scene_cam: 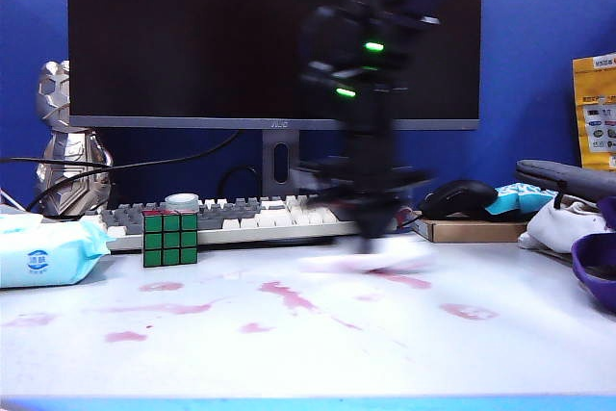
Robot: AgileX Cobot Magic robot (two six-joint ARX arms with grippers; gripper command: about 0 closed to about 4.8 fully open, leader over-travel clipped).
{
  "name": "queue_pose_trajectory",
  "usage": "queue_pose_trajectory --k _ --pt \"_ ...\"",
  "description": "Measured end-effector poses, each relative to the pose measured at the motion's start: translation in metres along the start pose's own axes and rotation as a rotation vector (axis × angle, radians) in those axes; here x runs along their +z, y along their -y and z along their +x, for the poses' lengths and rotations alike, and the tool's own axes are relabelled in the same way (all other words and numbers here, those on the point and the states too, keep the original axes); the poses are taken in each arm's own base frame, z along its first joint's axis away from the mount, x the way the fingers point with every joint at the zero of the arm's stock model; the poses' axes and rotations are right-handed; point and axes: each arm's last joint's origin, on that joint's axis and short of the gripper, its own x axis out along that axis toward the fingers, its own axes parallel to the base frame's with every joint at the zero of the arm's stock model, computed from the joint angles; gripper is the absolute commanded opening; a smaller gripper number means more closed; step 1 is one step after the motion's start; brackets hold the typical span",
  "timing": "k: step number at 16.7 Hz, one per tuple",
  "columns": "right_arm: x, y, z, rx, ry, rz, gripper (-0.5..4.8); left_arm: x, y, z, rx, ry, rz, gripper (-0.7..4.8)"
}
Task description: Use the wet wipes on the table to wipe the cherry juice off the table, then put the wipes back on the table.
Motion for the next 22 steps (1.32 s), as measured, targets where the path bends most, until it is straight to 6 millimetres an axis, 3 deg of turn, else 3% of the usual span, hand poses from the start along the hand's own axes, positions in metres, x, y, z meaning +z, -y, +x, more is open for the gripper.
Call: queue_pose_trajectory --k 3,4,7,9,11,14,19,22 --pt "-0.008 0.047 0.009 -0.087 -0.071 0.086 -0.01 0.000 0.000 0.000 0.000 0.000 0.000 0.23" --pt "-0.008 0.053 0.010 -0.069 -0.070 0.102 -0.01 0.000 0.000 0.000 0.000 0.000 0.000 0.23" --pt "-0.006 0.056 0.010 0.013 -0.040 0.113 -0.01 0.000 0.000 0.000 0.000 0.000 0.000 0.23" --pt "0.003 0.049 0.009 0.199 0.059 0.119 -0.01 0.000 0.000 0.000 0.000 0.000 0.000 0.23" --pt "0.013 0.017 0.008 0.383 0.141 0.051 -0.01 0.000 0.000 0.000 0.000 0.000 0.000 0.23" --pt "0.006 -0.056 -0.005 0.585 0.104 -0.136 -0.01 0.000 0.000 0.000 0.000 0.000 0.000 0.23" --pt "-0.013 -0.128 -0.024 0.666 0.054 -0.337 -0.01 0.000 0.000 0.000 0.000 0.000 0.000 0.23" --pt "-0.013 -0.138 -0.031 0.506 0.087 -0.374 -0.01 0.000 0.000 0.000 0.000 0.000 0.000 0.23"
